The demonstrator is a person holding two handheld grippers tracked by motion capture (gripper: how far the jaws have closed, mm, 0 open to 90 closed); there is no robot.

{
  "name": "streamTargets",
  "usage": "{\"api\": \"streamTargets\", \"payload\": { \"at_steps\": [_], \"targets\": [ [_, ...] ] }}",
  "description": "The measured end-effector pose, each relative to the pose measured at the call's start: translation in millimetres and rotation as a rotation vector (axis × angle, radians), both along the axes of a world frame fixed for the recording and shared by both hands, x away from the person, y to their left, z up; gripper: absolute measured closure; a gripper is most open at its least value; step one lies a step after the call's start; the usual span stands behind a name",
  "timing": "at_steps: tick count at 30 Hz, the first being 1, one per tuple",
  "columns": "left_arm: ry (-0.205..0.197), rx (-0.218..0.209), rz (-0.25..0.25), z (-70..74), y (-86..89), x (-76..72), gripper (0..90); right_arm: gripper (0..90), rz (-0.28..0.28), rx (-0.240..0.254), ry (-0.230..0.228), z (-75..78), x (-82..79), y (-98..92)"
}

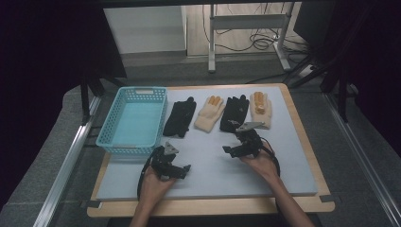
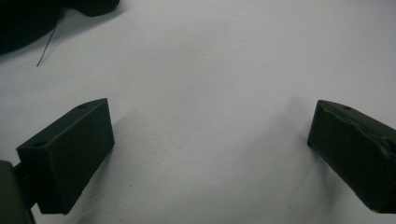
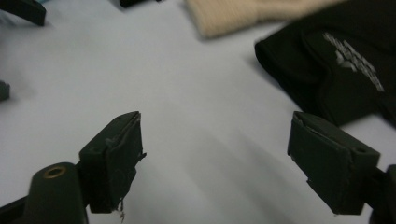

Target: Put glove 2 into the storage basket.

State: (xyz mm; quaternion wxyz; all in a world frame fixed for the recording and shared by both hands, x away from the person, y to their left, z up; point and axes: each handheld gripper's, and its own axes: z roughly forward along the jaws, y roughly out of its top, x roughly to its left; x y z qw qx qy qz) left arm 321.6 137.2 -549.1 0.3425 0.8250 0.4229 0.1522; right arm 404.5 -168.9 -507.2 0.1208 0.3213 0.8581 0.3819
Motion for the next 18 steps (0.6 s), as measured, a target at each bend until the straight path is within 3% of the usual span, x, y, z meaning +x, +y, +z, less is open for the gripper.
{"api": "streamTargets", "payload": {
  "at_steps": [8, 18],
  "targets": [
    [0.005, -0.006, 0.002, 0.3, 1.3, 0.5, 1.3, 23.7, 0.042, 0.008, -0.006, 7.2, 16.5, 27.0],
    [0.005, -0.003, -0.012, 0.8, 9.3, -5.5, 3.9, 27.0, 0.075, -0.013, -0.014, 1.8, 38.5, 65.4]
  ]
}}
